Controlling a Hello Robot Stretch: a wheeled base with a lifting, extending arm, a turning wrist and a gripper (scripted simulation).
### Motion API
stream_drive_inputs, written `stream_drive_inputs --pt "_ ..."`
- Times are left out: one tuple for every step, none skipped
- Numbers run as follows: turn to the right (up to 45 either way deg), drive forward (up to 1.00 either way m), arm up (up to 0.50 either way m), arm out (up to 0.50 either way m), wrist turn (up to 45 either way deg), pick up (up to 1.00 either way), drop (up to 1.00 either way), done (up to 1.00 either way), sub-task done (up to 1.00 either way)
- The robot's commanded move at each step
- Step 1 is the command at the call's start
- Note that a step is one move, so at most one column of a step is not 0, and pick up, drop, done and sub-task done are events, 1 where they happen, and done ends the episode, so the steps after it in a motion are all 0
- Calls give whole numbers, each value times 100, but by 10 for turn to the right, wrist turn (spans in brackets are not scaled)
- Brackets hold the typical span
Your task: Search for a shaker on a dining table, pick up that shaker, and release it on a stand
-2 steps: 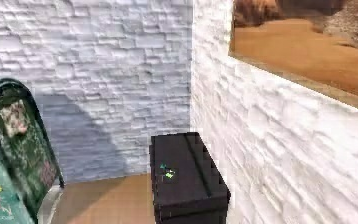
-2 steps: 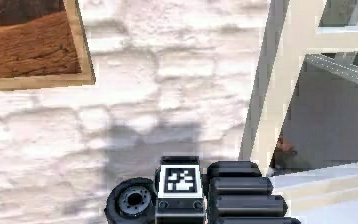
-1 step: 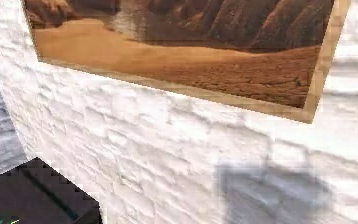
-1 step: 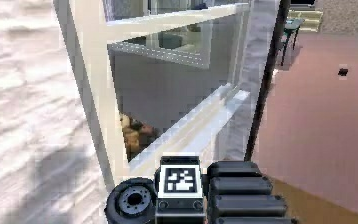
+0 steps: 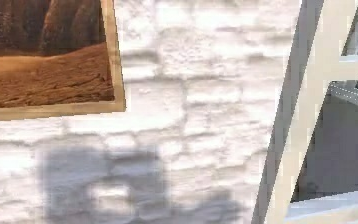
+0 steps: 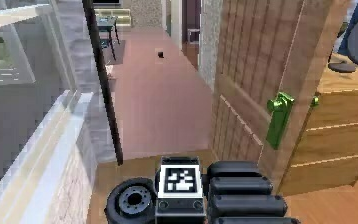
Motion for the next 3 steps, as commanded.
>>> stream_drive_inputs --pt "450 0 0 0 0 0 0 0 0" --pt "390 0 0 0 0 0 0 0 0" --pt "450 0 0 0 0 0 0 0 0"
